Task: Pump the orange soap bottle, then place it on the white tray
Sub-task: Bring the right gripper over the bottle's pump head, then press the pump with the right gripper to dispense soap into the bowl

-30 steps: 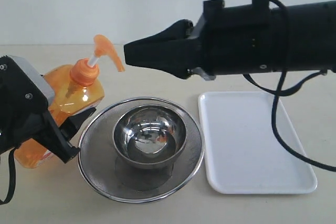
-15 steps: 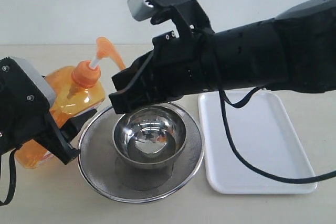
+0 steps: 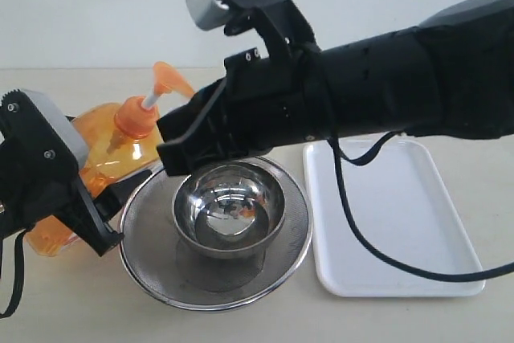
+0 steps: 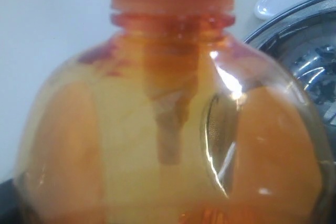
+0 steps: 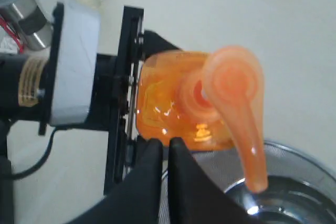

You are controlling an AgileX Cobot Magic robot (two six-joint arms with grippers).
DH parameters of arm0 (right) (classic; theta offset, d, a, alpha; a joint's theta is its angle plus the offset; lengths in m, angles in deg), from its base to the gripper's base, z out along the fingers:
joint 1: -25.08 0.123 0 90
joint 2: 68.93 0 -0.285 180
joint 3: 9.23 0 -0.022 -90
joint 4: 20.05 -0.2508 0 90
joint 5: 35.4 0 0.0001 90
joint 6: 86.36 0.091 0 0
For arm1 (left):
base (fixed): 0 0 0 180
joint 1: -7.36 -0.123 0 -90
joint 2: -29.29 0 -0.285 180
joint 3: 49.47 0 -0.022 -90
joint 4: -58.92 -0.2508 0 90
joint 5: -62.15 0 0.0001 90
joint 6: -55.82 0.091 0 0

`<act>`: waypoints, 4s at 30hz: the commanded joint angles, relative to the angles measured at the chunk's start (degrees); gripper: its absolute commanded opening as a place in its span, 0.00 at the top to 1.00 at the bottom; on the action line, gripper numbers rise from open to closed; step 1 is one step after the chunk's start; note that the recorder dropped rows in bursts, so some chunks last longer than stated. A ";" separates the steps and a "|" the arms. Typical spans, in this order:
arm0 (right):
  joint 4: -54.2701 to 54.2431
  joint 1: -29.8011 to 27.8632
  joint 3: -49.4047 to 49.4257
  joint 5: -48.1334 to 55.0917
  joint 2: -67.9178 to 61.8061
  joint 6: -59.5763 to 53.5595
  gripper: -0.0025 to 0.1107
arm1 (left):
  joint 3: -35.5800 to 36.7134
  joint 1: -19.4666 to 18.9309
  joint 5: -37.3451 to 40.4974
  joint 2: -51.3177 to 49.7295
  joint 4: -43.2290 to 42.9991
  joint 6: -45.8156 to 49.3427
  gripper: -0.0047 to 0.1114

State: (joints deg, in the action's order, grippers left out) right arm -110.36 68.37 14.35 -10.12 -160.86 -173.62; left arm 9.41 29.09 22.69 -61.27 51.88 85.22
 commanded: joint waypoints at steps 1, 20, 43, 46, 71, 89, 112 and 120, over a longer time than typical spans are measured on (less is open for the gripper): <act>-0.55 -0.17 -2.25 -2.57 5.23 1.30 0.98 | -0.20 0.34 -3.31 0.32 -1.42 1.89 0.92; -0.91 -0.17 -5.03 -8.51 -0.41 4.26 0.98 | -0.20 0.34 -2.69 0.32 -2.41 2.32 0.92; -0.47 0.65 -5.03 -2.15 -5.76 6.45 0.98 | -0.20 0.34 -3.82 0.32 -4.75 0.03 0.92; -0.35 0.65 -5.03 -1.51 -6.52 6.45 0.98 | -0.20 0.34 -3.82 0.32 -4.75 0.03 0.92; 0.38 4.03 -5.14 -4.91 -8.43 5.71 0.98 | -0.20 0.34 -3.82 0.32 -5.63 -1.54 0.92; 2.45 1.67 -5.14 -9.97 6.31 6.44 0.98 | -0.20 0.21 -3.09 0.32 -4.35 -1.54 0.92; 7.26 1.79 -4.67 -11.77 -1.09 10.75 0.98 | -0.20 0.21 -3.43 0.32 -4.35 -1.54 0.92; 7.26 1.88 -4.67 -6.54 -8.09 11.61 0.98 | -0.20 0.21 -3.78 0.32 -4.35 -1.54 0.92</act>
State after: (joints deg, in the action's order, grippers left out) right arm -104.53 69.72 8.83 -20.19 -166.02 -162.08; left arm 9.90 28.71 24.95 -61.41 48.75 85.09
